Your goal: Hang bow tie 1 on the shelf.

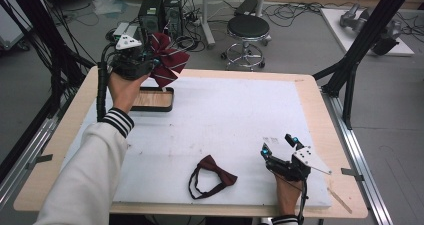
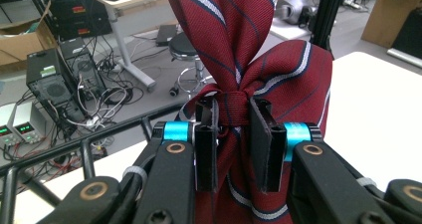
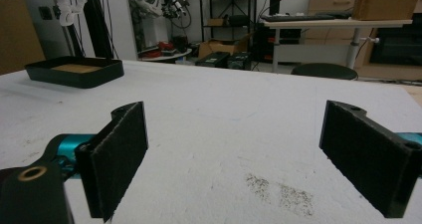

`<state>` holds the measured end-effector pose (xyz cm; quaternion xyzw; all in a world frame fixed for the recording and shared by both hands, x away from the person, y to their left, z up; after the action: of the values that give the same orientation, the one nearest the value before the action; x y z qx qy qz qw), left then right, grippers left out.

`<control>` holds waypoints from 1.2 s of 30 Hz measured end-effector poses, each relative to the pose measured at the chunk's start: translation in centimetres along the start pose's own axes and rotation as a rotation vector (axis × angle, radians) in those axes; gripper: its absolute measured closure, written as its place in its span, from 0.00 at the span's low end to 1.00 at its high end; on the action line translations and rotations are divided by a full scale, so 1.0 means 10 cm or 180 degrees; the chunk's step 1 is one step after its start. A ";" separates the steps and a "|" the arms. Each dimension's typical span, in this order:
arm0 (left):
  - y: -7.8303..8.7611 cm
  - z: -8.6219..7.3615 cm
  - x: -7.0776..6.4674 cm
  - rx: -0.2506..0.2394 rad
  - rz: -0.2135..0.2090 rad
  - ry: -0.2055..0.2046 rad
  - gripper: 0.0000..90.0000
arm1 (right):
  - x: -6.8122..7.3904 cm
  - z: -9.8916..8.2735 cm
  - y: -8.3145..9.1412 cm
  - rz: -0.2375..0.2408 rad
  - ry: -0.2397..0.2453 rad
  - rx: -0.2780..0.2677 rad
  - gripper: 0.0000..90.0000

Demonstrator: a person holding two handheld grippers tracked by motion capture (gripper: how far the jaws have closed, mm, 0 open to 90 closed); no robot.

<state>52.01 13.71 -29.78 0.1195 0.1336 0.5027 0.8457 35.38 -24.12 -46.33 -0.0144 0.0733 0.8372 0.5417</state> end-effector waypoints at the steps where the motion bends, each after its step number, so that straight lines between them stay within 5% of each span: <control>1: -0.01 0.01 -0.01 -0.0014 0.0003 0.0005 0.83 | 0.00 0.00 0.00 0.0001 -0.0003 -0.0001 0.12; 18: -0.27 -0.11 -0.27 0.0057 -0.0062 -0.0065 0.83 | 0.00 0.00 0.00 0.0008 -0.0024 0.0012 0.12; 36: -0.44 -0.53 -0.28 0.0279 -0.0047 -0.0095 0.83 | 0.00 0.00 0.00 0.0012 -0.0034 0.0013 0.12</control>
<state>52.51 9.58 -35.90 0.1629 0.1438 0.4883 0.8452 35.35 -24.14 -46.37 -0.0087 0.0721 0.8382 0.5405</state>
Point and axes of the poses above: each handheld gripper's, and its own axes: y roughly backward along the jaws, z roughly out of its top, x roughly to its left, the point moved 10 cm from there along -y, roughly forward along the jaws, and after that the axes turned 9 degrees about y, right-handed, at the moved point
